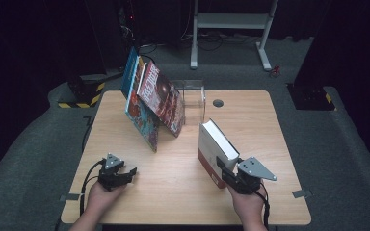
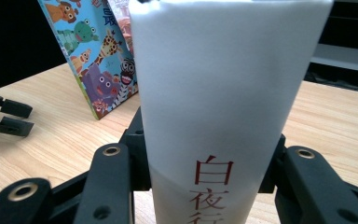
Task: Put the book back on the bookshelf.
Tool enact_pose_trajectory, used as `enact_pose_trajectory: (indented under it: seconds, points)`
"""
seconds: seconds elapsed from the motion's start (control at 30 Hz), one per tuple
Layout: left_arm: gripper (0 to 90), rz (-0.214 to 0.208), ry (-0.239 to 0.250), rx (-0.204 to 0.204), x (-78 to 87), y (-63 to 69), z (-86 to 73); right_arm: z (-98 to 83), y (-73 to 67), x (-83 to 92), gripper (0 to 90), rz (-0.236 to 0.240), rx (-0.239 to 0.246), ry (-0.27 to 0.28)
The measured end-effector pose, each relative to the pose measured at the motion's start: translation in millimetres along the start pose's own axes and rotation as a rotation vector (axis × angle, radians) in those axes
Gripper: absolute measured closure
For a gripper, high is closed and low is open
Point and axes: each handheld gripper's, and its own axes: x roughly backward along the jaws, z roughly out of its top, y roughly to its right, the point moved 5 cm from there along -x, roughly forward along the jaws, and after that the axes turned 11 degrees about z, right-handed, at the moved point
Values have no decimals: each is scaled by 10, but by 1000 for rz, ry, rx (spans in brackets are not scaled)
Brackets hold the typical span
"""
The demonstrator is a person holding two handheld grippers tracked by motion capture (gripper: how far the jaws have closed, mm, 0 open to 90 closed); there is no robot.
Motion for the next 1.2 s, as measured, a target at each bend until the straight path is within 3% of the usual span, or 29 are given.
enact_pose_trajectory:
  seconds: [0.3, 0.73, 1.2]
  points:
    - [360, 1, -1, -4, 1, -2, 0, 66, -62, -43, 547, -21, 13, -10]
    - [357, -6, -1, 1, 1, -1, -1, 224, -69, -113, 548, -10, -3, -20]
    - [357, -15, -2, 8, 2, 0, -1, 562, -29, -261, 548, -22, 2, 17]
